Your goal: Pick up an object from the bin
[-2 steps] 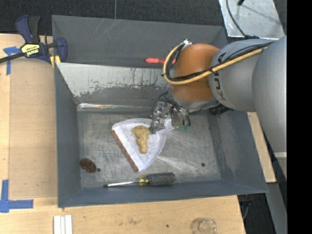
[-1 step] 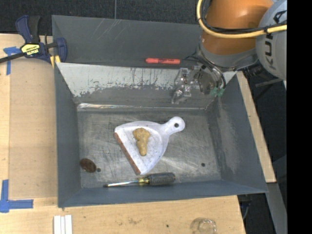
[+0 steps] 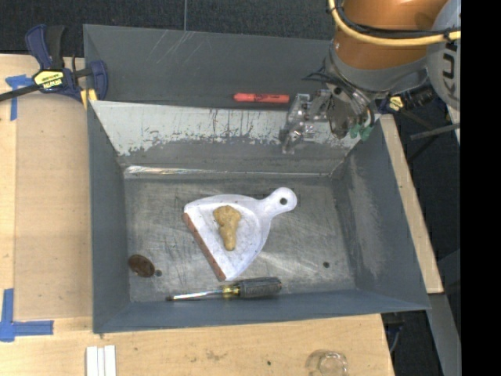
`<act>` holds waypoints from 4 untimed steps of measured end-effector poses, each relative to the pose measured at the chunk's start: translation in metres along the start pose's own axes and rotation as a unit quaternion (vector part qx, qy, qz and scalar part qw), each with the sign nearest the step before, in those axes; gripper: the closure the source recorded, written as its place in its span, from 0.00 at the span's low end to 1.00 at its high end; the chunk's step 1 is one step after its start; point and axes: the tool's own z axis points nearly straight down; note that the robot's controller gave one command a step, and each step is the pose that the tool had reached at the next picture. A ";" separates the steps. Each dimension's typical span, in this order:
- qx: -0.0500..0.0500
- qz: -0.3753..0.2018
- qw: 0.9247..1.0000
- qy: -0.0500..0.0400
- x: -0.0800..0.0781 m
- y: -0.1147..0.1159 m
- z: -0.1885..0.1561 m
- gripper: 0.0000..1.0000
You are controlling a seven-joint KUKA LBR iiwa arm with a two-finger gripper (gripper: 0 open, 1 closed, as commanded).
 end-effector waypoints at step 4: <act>0.000 0.126 0.992 0.003 -0.003 0.085 0.109 1.00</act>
Offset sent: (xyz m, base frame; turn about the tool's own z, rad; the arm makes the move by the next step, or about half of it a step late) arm 0.0148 0.0517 -0.0755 0.1734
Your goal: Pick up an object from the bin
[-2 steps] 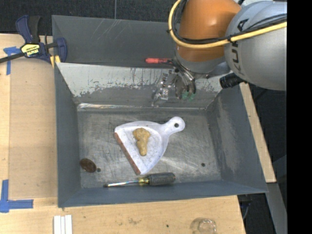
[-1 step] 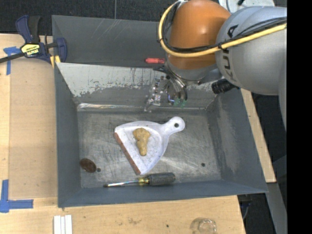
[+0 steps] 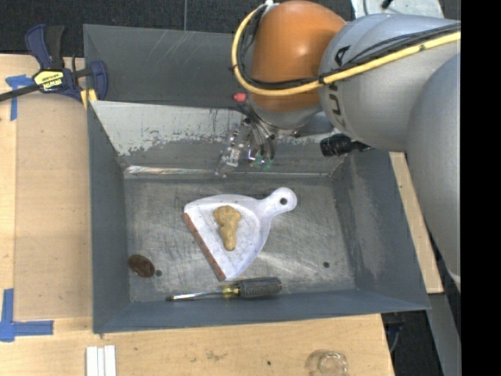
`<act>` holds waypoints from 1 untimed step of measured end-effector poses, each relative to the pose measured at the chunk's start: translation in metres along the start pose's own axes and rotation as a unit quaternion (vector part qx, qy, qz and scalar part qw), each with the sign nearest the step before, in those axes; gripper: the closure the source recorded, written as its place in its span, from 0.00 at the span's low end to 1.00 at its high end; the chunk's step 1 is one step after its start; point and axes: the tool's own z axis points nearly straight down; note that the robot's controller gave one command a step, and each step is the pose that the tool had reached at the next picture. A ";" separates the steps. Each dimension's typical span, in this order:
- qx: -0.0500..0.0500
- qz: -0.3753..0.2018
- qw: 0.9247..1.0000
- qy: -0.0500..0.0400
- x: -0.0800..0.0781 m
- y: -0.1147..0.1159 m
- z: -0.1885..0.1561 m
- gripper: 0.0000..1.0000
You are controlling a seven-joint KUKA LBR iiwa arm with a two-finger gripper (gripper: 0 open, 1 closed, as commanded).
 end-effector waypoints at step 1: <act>0.001 0.020 1.000 0.001 0.012 -0.007 0.006 1.00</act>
Offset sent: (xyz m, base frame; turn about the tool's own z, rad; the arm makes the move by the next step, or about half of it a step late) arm 0.0076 0.0406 -0.0411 0.3037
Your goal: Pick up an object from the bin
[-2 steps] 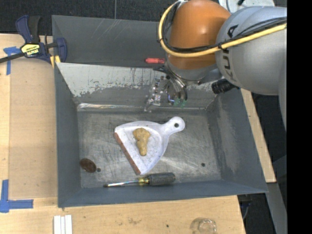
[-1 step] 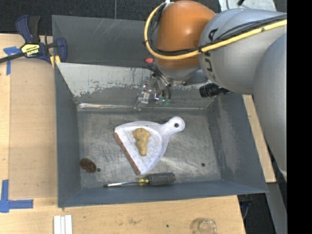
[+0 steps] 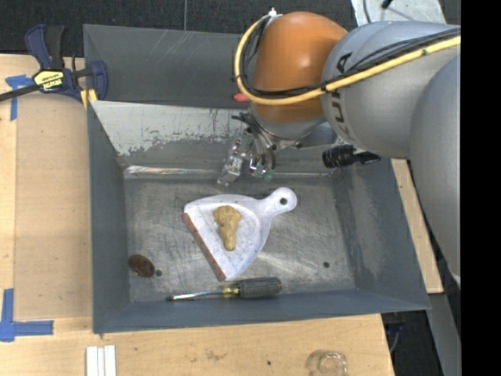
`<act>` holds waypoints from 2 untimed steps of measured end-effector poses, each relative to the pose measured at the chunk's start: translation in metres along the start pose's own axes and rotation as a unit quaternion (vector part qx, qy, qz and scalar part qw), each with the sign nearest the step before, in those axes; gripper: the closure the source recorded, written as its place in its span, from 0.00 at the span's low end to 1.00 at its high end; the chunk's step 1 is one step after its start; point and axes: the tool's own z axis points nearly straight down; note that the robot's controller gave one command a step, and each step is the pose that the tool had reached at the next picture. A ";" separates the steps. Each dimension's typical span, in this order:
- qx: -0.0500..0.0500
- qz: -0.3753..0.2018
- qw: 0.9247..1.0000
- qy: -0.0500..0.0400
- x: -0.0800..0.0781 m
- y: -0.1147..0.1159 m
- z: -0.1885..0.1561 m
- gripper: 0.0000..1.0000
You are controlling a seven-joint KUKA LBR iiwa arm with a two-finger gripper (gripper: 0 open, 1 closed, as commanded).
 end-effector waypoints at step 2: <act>0.000 0.129 0.992 0.001 0.000 0.041 0.028 1.00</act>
Offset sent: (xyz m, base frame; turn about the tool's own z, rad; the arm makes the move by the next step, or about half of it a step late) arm 0.0052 0.0184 -0.0120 0.2370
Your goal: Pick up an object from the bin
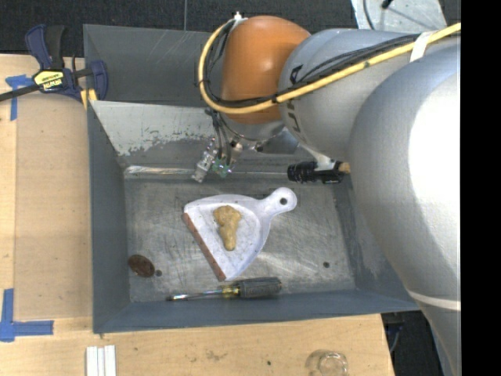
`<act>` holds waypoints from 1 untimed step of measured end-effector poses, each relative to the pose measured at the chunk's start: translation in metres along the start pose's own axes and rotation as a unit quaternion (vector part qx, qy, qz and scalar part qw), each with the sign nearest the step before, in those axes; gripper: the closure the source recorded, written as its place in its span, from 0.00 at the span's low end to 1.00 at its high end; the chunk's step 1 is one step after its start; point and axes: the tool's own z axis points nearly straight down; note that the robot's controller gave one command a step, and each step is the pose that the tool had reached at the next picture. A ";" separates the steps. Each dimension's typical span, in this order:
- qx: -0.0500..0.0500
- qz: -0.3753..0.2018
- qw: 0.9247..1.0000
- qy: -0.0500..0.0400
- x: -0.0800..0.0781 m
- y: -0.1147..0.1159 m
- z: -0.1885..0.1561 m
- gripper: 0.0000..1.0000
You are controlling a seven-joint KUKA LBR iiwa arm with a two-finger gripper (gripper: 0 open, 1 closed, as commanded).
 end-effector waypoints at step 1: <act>0.000 0.010 1.000 -0.001 0.014 -0.058 -0.006 1.00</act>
Offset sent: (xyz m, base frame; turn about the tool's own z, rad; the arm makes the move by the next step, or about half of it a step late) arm -0.0309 -0.0460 -0.0192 0.0170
